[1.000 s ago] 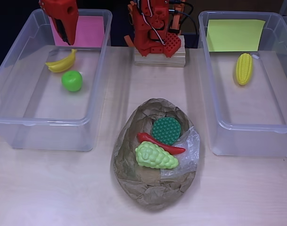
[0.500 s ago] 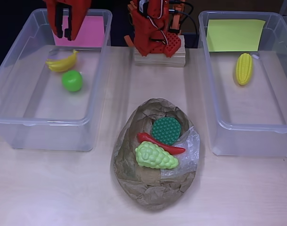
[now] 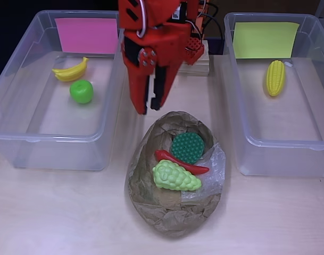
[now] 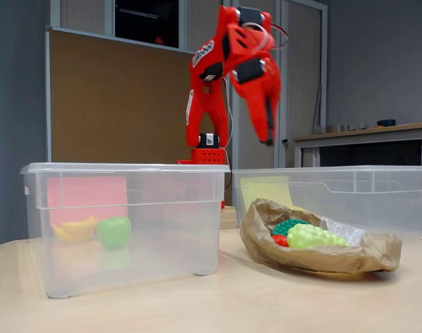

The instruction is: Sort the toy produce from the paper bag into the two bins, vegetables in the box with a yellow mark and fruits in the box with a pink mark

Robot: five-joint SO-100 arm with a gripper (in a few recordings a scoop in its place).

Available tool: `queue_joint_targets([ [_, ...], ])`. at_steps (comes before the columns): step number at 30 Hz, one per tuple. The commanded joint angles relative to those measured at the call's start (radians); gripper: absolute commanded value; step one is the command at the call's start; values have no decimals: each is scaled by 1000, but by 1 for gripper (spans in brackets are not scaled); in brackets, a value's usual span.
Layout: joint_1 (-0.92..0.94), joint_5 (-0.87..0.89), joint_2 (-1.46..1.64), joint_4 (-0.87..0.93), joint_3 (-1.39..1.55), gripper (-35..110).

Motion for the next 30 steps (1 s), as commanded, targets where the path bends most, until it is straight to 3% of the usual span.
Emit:
queue_joint_targets([
  [1, -51, 2, -72, -44, -18, 11],
  [14, -181, 69, -407, -152, -118, 43],
  [27, -189, 69, -715, -120, -304, 52],
  [30, -172, 57, -764, -94, -357, 47],
])
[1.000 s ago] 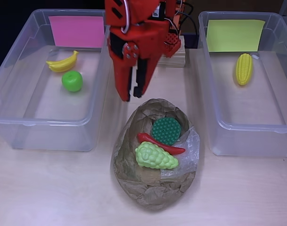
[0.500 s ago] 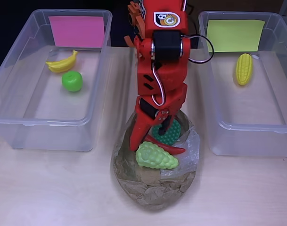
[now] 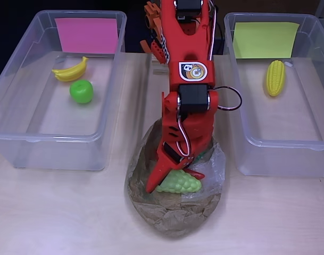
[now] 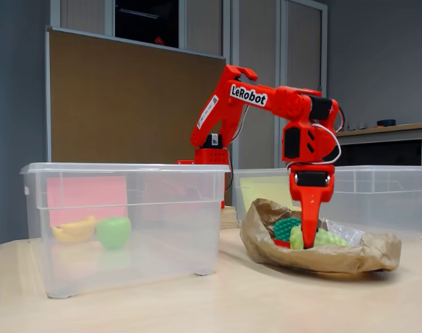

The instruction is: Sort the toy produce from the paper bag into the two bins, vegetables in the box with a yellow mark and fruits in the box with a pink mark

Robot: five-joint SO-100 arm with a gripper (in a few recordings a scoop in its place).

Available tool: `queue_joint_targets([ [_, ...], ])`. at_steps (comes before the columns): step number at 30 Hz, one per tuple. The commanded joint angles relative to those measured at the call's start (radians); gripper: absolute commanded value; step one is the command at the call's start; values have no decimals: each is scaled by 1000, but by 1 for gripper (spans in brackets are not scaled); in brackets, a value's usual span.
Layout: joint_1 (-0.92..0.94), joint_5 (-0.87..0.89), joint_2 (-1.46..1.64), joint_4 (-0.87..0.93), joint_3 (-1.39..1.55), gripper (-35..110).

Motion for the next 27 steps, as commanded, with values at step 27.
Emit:
queue_joint_targets([
  [27, 26, 49, -86, 399, -479, 47],
])
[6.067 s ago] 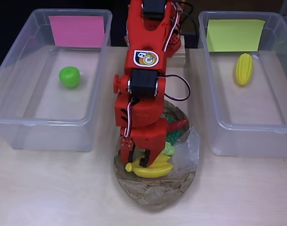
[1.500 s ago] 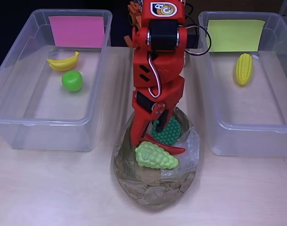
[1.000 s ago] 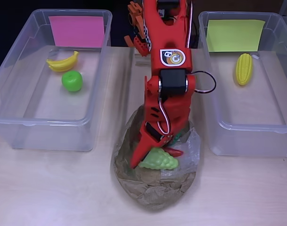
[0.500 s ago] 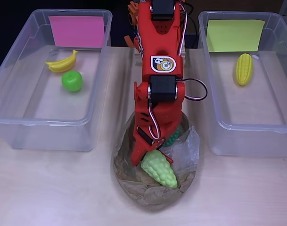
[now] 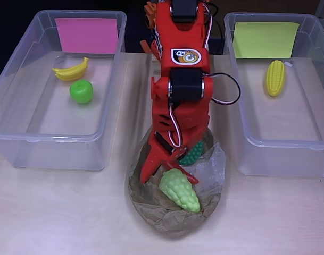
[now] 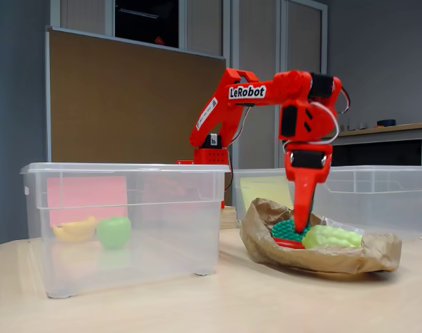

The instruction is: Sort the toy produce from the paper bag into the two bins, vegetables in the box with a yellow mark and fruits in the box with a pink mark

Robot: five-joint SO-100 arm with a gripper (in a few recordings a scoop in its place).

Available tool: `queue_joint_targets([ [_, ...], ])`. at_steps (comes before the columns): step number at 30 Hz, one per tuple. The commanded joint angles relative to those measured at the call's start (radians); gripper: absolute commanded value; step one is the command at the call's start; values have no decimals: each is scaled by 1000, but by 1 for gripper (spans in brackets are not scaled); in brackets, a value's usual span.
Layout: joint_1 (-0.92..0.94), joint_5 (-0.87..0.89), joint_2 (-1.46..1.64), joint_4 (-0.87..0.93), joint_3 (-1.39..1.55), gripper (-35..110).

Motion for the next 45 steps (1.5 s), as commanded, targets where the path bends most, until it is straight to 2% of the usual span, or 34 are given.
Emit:
queue_joint_targets([
  [1, -18, 54, -58, 61, -169, 47],
  [12, -115, 236, -345, 133, -591, 48],
  [22, -92, 249, -525, 169, -811, 42],
  [33, -35, 202, -466, 181, -770, 23],
  [45, 18, 143, 2, 183, -382, 18],
])
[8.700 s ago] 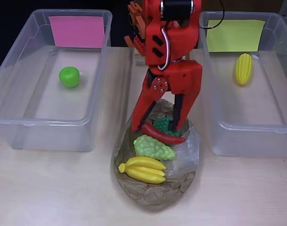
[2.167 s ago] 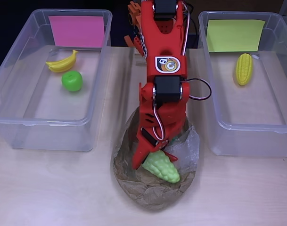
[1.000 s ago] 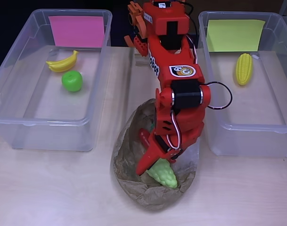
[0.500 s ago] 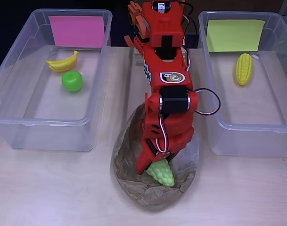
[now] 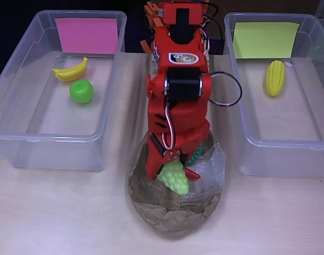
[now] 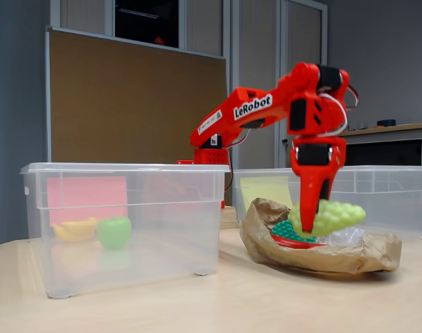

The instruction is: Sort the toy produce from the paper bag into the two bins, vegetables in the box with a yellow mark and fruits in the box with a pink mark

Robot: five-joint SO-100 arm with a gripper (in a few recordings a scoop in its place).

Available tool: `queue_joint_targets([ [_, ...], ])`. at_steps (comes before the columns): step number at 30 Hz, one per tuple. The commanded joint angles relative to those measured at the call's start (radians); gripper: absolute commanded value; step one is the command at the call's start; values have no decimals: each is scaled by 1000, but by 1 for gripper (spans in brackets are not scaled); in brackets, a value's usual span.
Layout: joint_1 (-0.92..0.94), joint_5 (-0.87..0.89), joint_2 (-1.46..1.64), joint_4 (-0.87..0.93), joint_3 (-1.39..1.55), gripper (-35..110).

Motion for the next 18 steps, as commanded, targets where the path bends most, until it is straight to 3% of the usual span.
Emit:
queue_joint_targets([
  [1, 6, -18, 249, 14, 138, 18],
  [11, 115, -2, 917, -23, 742, 17],
  [18, 403, 38, 1272, 12, 1055, 16],
])
